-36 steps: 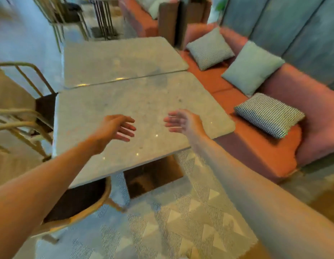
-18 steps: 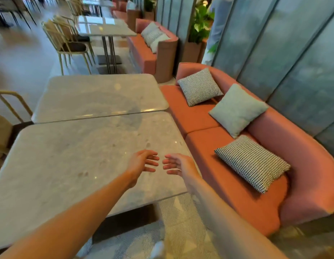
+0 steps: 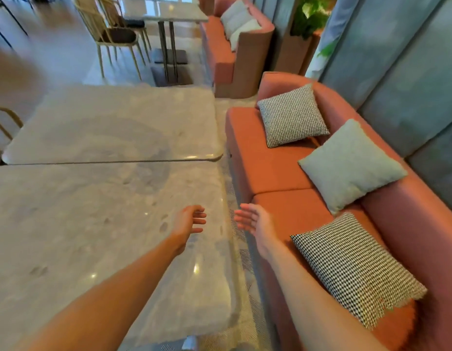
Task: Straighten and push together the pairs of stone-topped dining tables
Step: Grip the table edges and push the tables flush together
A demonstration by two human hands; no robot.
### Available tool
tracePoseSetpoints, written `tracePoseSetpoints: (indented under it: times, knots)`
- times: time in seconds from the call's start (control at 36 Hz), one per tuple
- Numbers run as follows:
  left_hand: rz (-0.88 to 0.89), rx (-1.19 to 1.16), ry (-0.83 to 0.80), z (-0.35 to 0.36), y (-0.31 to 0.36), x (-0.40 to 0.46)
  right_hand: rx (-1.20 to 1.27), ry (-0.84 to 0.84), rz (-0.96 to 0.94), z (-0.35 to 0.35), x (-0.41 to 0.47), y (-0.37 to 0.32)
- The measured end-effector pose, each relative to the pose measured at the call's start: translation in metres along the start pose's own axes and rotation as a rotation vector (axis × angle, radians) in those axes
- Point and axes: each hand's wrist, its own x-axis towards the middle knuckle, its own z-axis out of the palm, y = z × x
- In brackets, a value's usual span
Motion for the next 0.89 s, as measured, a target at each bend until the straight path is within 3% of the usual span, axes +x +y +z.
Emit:
tracePoseSetpoints:
  times: [0.28,0.56,0.78,0.89]
  knots:
    - [-0.056,-0.329,0.451,-0.008,-0.028,0.011,-0.305,-0.264,0.199,0.012,0.108,0.002]
    - [-0.118,-0.607,0.769,-0.020,-0.086,-0.055,-0.719,-0.568,0.276,0.063,0.113,0.036]
    - [-0.233,-0.653,0.918,-0.018,-0.148,-0.082,-1.172,-0.452,0.215,0.019,0.132,0.087]
    - [-0.268,-0.701,1.092,0.001,-0.175,-0.090,-1.320,-0.423,0.146,-0.007,0.159,0.082]
